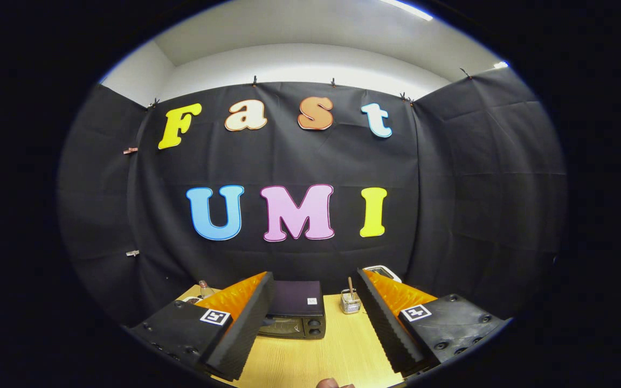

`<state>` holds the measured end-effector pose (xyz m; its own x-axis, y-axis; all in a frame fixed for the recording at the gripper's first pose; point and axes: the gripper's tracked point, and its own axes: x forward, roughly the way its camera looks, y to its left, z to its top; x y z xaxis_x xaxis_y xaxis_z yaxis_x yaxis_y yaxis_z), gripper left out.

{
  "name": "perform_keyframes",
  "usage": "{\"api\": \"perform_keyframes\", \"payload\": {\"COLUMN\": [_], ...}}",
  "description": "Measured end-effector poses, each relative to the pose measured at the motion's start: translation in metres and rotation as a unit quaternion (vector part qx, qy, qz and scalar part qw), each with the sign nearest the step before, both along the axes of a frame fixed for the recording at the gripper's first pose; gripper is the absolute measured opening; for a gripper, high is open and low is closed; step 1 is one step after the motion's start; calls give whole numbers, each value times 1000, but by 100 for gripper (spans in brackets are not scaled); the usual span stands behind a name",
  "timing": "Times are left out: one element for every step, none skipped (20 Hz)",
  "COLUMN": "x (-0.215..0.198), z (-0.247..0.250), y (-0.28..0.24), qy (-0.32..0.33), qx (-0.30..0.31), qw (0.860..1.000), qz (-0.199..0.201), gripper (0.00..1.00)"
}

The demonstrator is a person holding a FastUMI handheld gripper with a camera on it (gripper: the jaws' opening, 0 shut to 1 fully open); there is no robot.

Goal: Open the toaster oven, put the food inside, and close the toaster oven door.

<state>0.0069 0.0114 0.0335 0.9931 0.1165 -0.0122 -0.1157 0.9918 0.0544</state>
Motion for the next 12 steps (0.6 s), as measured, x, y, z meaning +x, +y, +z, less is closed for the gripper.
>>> {"api": "perform_keyframes", "payload": {"x": [1, 0, -6, -5, -5, -5, -5, -6, -8, -10, -12, -11], "z": [1, 2, -4, -5, -8, -10, -11, -7, -4, -5, -5, -3], "y": [-1, -1, 10, 9, 9, 9, 11, 11, 13, 15, 13, 11], "qy": [-2, -3, -4, -2, 1, 5, 5, 1, -1, -2, 0, -2], "qx": [-1, 0, 2, 3, 0, -6, -10, -8, -3, -1, -2, -3], "qw": [1000, 1000, 1000, 1000, 1000, 1000, 1000, 1000, 1000, 1000, 1000, 1000], "qz": [-1, -2, -3, -5, -6, -5, -4, -4, -1, 1, 1, -1], "gripper": [99, 99, 99, 99, 99, 99, 99, 99, 99, 99, 99, 99]}}
